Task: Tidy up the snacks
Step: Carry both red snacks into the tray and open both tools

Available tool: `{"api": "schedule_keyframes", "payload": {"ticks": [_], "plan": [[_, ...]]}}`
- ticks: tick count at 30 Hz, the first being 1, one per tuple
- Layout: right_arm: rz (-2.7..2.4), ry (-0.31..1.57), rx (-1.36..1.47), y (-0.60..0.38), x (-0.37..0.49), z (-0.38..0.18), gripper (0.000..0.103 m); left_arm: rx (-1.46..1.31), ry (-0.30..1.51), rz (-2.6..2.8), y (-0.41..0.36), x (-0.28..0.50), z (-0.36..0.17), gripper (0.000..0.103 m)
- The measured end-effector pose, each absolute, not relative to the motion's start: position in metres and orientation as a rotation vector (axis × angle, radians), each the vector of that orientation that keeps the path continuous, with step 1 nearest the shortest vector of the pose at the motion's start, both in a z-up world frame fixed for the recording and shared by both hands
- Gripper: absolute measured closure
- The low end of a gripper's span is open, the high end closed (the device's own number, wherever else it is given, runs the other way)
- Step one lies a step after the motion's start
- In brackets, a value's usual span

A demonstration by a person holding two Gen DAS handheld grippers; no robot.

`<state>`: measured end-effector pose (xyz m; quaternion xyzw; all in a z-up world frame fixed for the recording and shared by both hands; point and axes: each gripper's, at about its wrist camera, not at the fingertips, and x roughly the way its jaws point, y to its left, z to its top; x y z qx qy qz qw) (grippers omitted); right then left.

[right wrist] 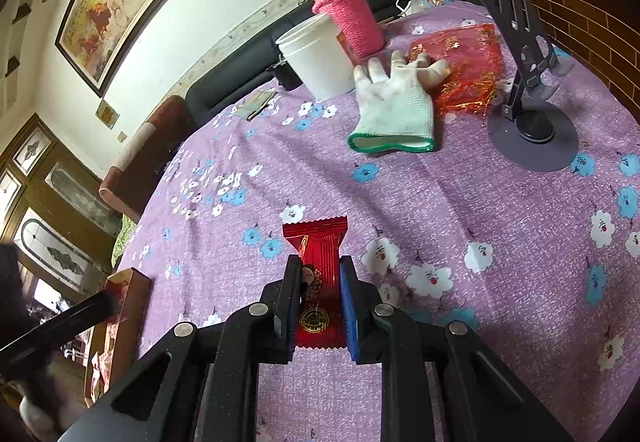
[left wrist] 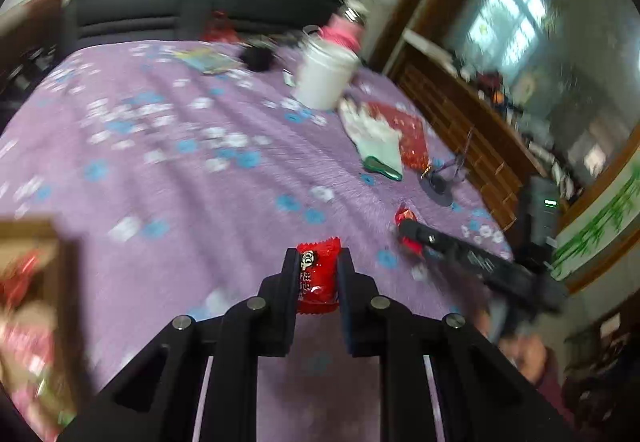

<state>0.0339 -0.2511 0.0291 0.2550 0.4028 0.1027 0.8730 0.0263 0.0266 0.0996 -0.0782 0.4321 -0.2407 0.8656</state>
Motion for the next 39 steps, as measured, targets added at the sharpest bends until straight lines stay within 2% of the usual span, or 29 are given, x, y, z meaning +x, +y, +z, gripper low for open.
{"api": "schedule_keyframes", "payload": {"ticks": [6,13,19,28,31,33,39], "plan": [[0.238,0.821,0.474,-0.231,0.03,0.035,0.084,-0.221,0.81,-0.246,0.15,-0.052,0.12,0.086],[0.291,0.871,0.372,-0.177,0.02,0.033,0.084,-0.269,0.823,-0.01,0.257,-0.105,0.089,0.086],[0.429,0.899,0.292,-0.097,0.002,0.056,0.083,-0.33,0.852,0.019,0.296,-0.104,0.065,0.086],[0.623,0.964,0.112,0.051,0.013,0.08,0.082,-0.328,0.888,0.051,0.317,-0.052,0.048,0.084],[0.668,1.004,0.065,0.104,0.029,0.076,0.082,-0.4,0.897,0.055,0.33,-0.042,0.042,0.068],[0.697,1.033,0.046,0.132,0.038,0.071,0.082,-0.438,0.87,0.034,0.335,-0.046,0.043,0.048],[0.751,1.093,-0.016,0.194,0.052,0.05,0.082,-0.478,0.782,0.003,0.341,-0.077,0.058,0.024]]}}
